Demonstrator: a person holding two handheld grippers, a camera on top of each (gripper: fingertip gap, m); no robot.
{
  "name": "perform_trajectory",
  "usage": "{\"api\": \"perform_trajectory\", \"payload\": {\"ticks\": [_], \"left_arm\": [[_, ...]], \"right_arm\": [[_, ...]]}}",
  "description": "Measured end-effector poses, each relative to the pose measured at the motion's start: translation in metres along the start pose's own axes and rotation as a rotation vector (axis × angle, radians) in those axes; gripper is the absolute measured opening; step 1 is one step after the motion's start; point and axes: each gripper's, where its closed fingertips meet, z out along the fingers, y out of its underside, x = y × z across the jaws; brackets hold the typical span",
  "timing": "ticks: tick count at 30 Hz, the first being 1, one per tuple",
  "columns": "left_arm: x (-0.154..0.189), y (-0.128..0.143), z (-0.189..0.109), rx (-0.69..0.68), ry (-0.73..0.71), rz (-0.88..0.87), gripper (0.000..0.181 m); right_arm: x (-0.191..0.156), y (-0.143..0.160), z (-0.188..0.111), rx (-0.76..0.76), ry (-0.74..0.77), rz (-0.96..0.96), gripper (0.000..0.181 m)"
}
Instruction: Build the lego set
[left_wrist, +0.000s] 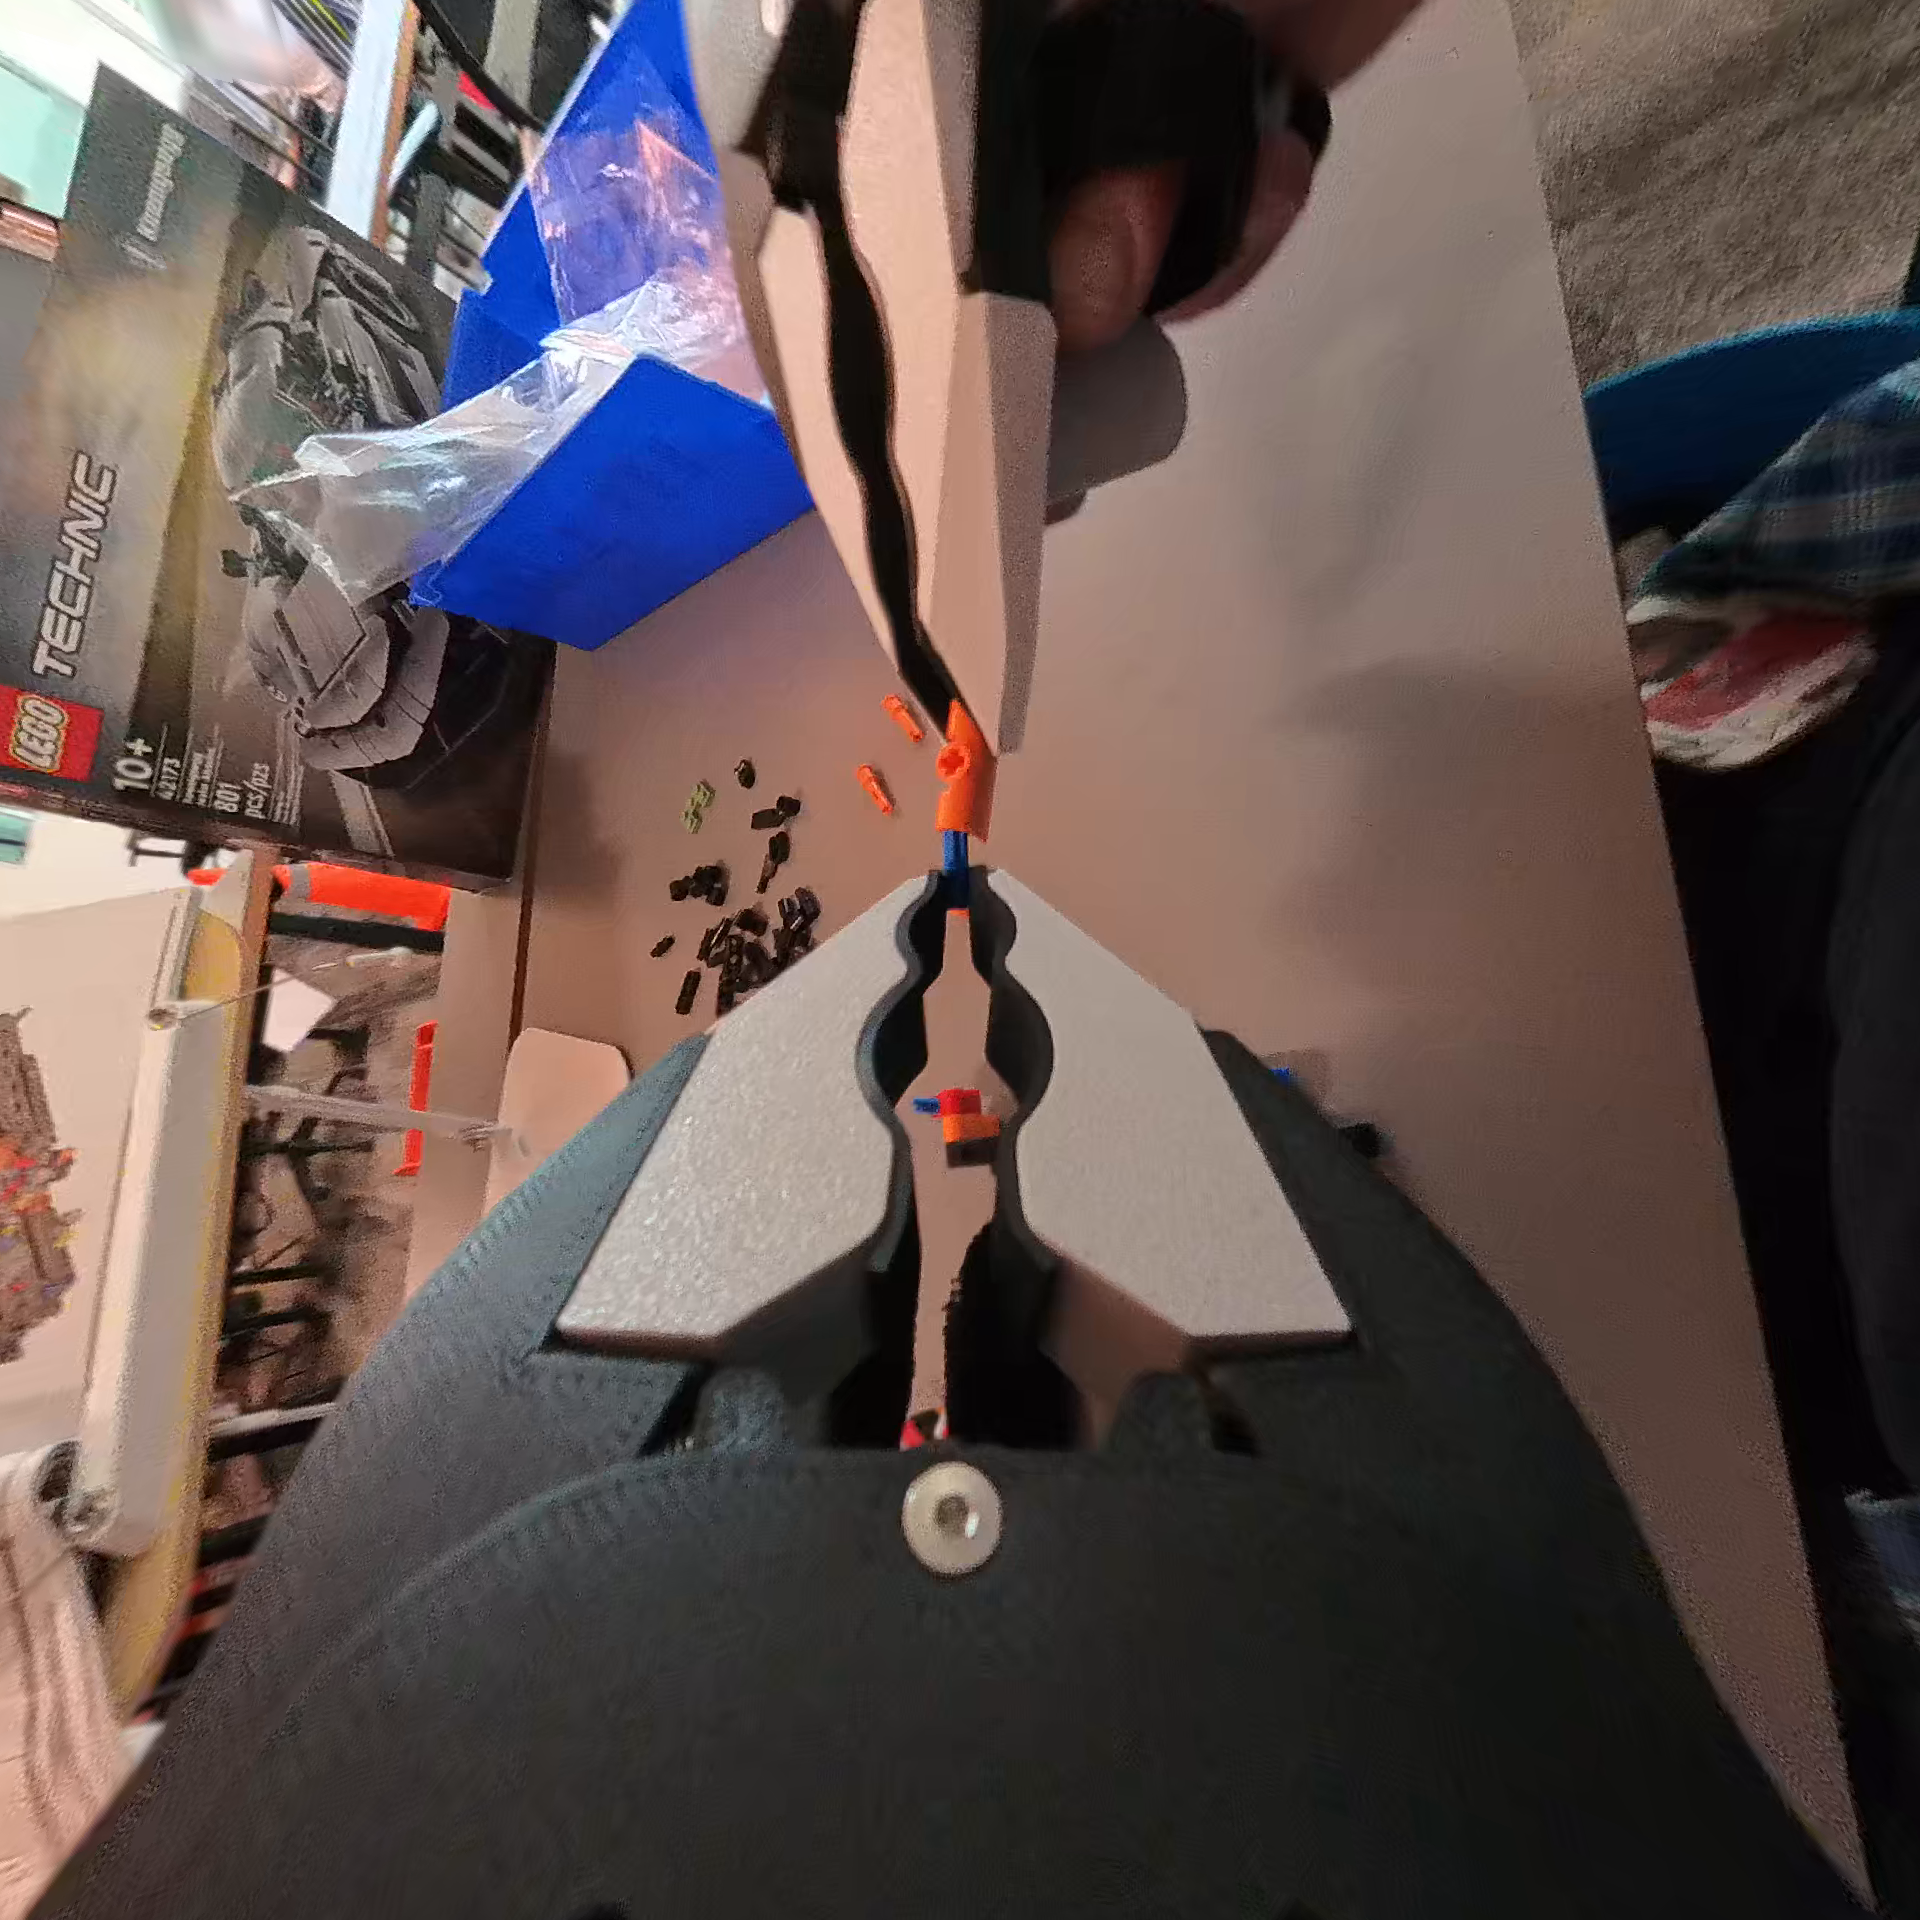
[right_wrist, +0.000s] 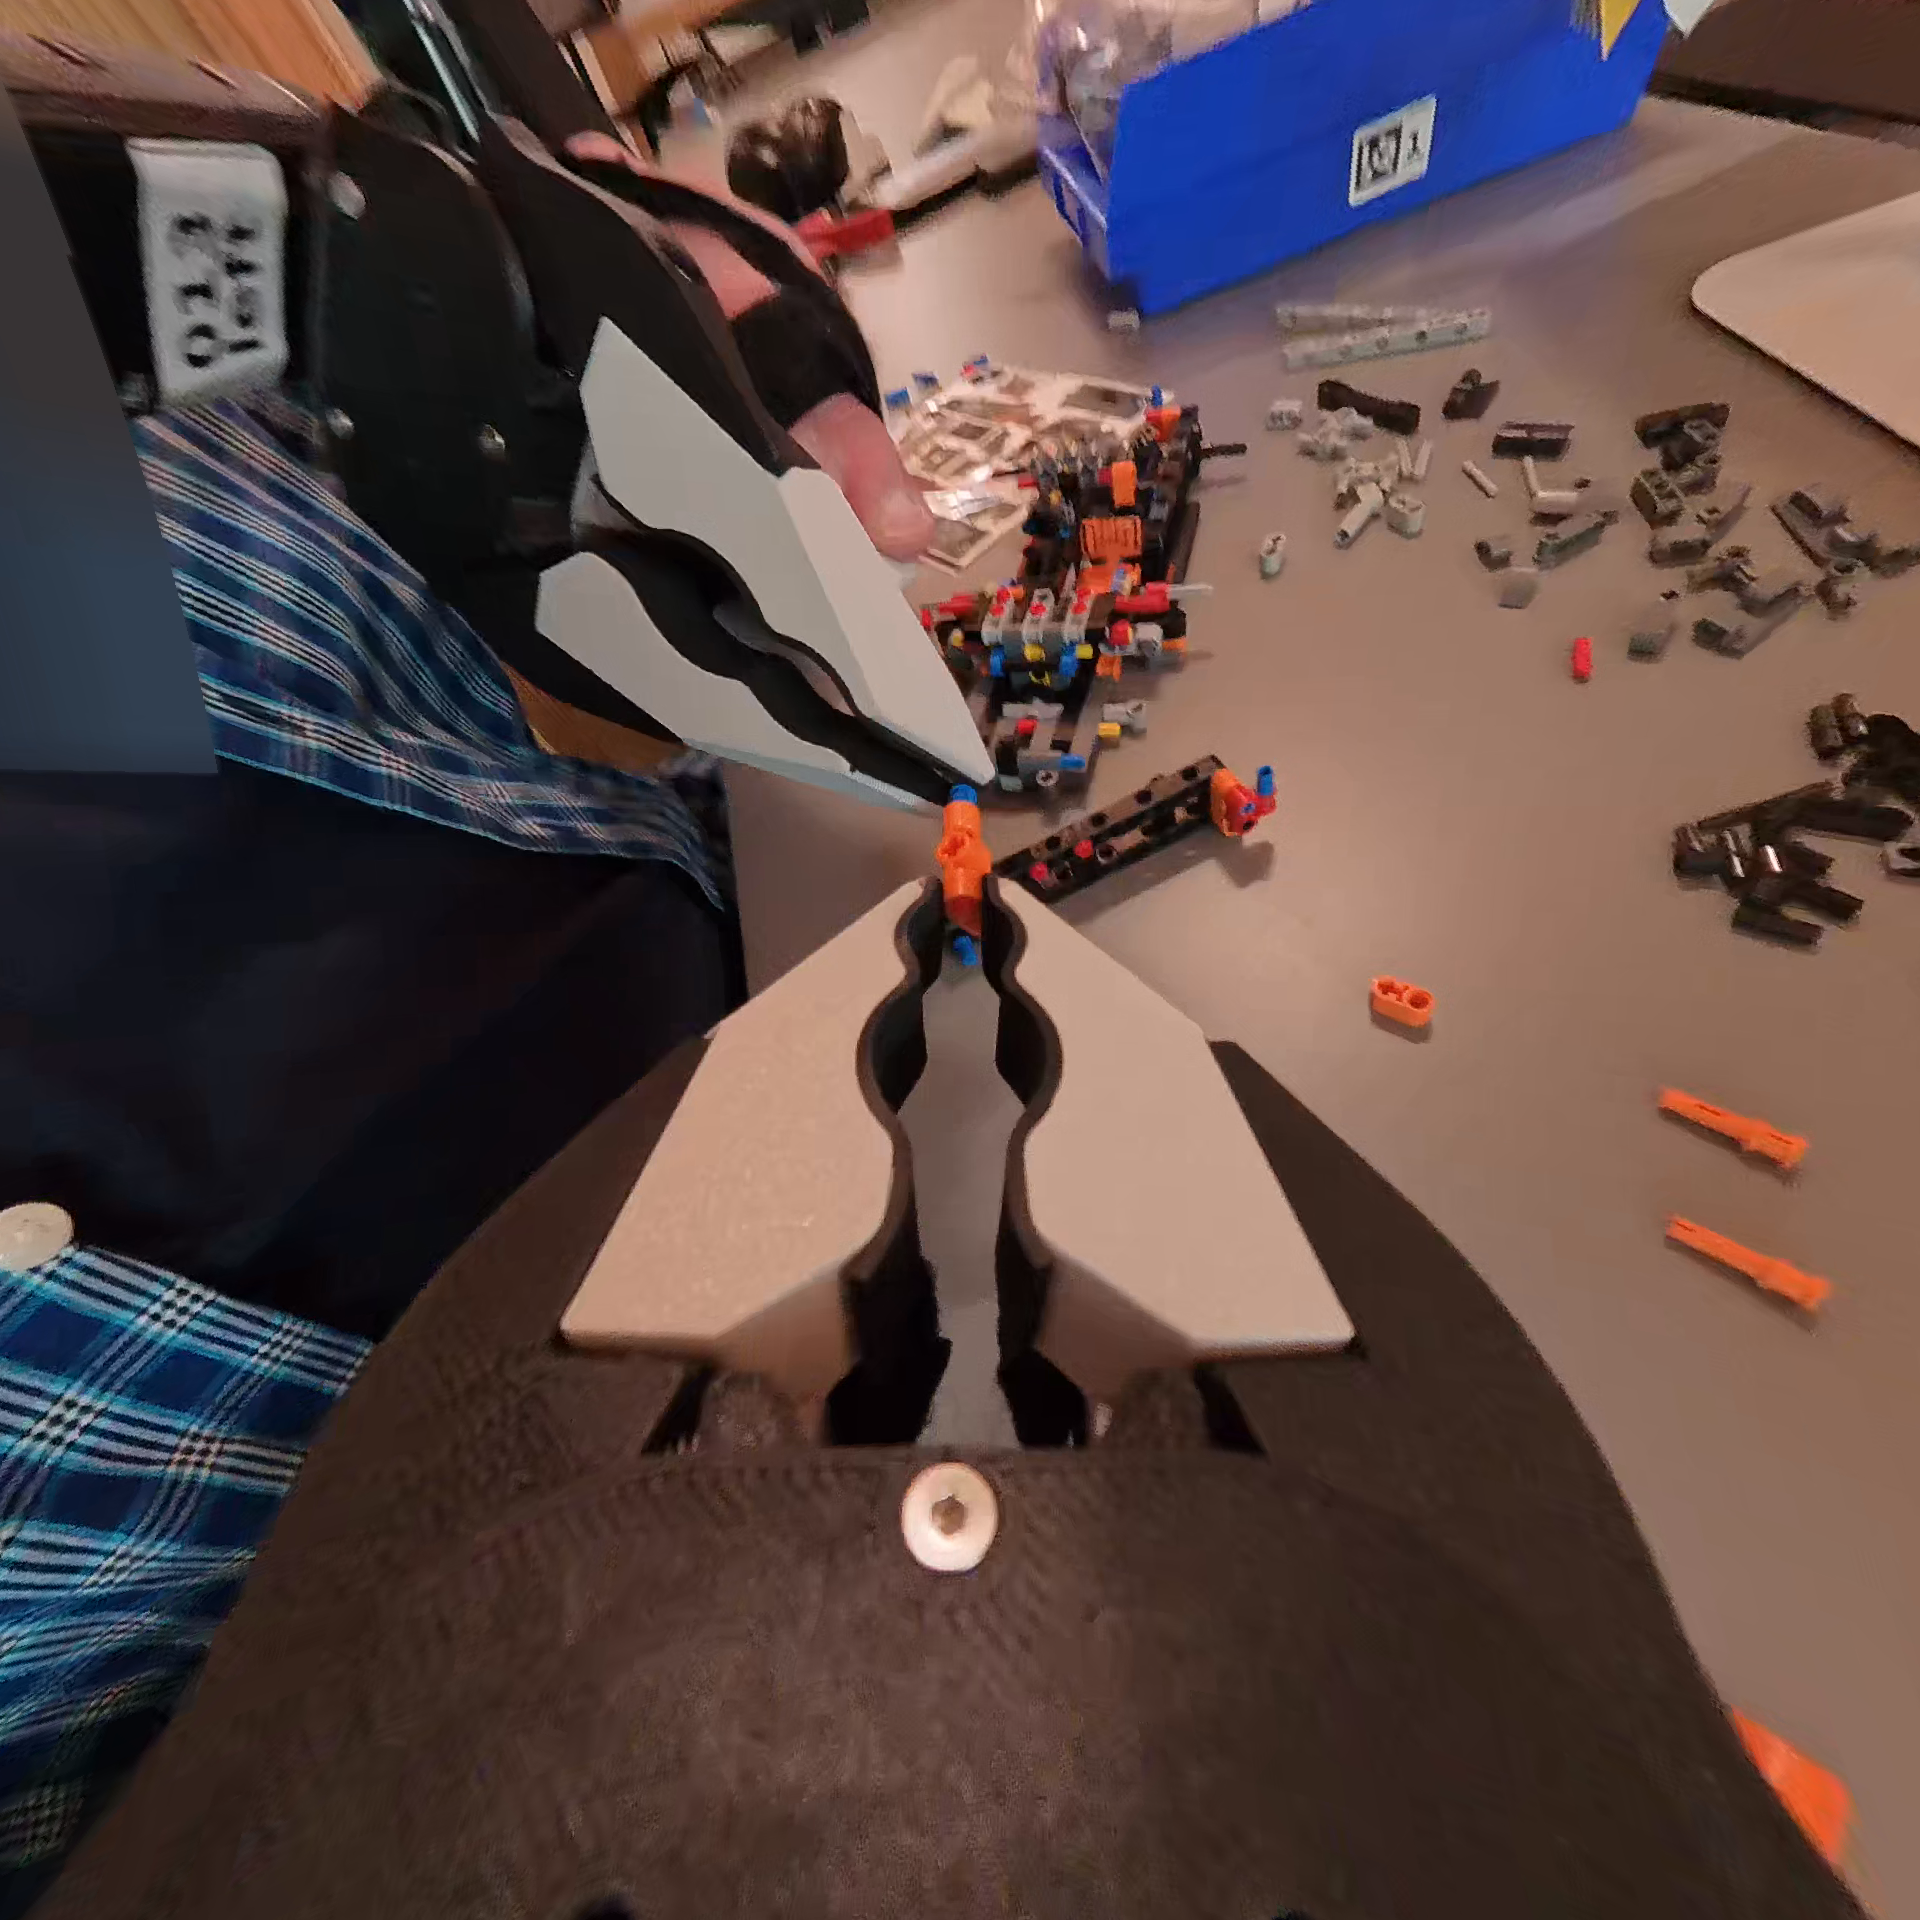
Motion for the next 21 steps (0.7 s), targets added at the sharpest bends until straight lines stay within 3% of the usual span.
{"api": "perform_trajectory", "payload": {"ticks": [1,10,21], "left_arm": [[0.0,0.002,0.001,-0.028,-0.005,0.029,0.003],[0.005,0.008,0.006,-0.151,-0.003,0.197,0.002],[-0.001,-0.007,-0.001,-0.031,0.014,0.165,0.002]], "right_arm": [[0.001,0.002,0.001,-0.035,0.02,-0.004,0.004],[0.006,0.012,0.005,-0.222,0.117,-0.043,0.004],[-0.002,0.001,-0.005,-0.035,-0.131,0.036,0.004]]}}
